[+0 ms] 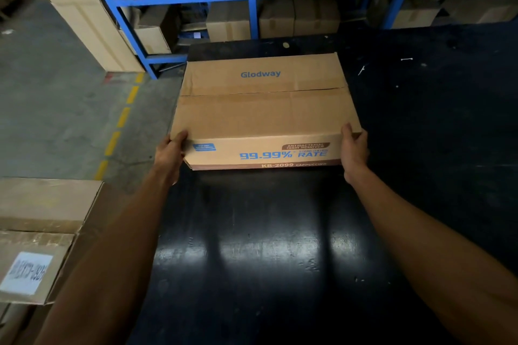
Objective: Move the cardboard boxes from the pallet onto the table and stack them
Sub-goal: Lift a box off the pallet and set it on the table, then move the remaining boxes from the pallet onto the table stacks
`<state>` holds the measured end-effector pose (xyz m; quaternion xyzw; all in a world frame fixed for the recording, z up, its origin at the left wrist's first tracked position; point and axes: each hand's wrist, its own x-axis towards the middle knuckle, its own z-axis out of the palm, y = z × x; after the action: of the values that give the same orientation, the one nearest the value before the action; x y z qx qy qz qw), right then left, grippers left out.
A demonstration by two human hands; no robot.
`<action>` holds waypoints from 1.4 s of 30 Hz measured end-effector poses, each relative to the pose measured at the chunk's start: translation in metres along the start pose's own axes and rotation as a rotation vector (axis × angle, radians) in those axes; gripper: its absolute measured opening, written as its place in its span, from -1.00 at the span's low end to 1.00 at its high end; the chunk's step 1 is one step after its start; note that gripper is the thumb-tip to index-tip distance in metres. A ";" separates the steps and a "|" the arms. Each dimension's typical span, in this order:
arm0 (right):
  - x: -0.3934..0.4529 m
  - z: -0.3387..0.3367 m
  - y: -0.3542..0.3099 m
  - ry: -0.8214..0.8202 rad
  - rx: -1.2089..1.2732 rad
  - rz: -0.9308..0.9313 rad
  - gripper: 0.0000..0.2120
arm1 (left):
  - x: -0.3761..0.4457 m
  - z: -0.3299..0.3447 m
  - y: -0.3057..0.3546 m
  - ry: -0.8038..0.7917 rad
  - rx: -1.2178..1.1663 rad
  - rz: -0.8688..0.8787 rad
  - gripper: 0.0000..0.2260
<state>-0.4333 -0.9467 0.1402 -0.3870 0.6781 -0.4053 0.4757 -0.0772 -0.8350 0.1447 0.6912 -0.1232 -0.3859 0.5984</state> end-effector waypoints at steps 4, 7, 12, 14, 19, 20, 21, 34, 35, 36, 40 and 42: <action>0.000 0.000 0.002 -0.001 -0.025 -0.008 -0.50 | 0.003 0.004 0.001 0.035 0.002 0.008 -0.67; 0.000 0.001 0.002 -0.004 -0.031 -0.011 -0.50 | 0.005 0.006 0.001 0.036 -0.009 0.009 -0.67; -0.001 0.000 0.004 -0.009 -0.051 -0.010 -0.48 | 0.007 0.005 0.003 0.040 0.032 0.022 -0.64; -0.001 -0.004 0.004 -0.028 -0.087 -0.006 -0.47 | 0.002 0.004 0.003 0.045 0.053 0.029 -0.63; -0.018 -0.016 0.007 -0.071 -0.297 0.005 -0.40 | -0.040 0.006 -0.002 0.102 0.100 0.068 -0.72; -0.025 -0.017 0.009 -0.084 -0.348 0.021 -0.41 | -0.050 0.005 -0.007 0.098 0.120 0.060 -0.79; -0.034 -0.019 0.012 -0.105 -0.386 0.028 -0.43 | -0.063 0.002 -0.011 0.074 0.135 0.038 -0.83; -0.251 -0.026 0.043 -0.616 -0.544 -0.539 -0.67 | -0.274 -0.118 -0.084 -0.004 0.229 0.172 -0.87; -0.269 -0.023 0.048 -0.659 -0.535 -0.568 -0.68 | -0.290 -0.134 -0.091 0.005 0.199 0.176 -0.88; -0.292 -0.018 0.056 -0.704 -0.537 -0.606 -0.69 | -0.309 -0.155 -0.101 0.031 0.175 0.178 -0.89; -0.374 0.003 0.086 -0.853 -0.569 -0.682 -0.71 | -0.374 -0.234 -0.137 0.196 0.121 0.141 -0.84; -0.413 0.017 0.097 -0.944 -0.608 -0.684 -0.69 | -0.403 -0.271 -0.150 0.277 0.090 0.122 -0.88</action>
<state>-0.3286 -0.5376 0.1839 -0.8342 0.3193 -0.1106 0.4358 -0.2075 -0.3436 0.1579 0.7552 -0.0986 -0.2441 0.6003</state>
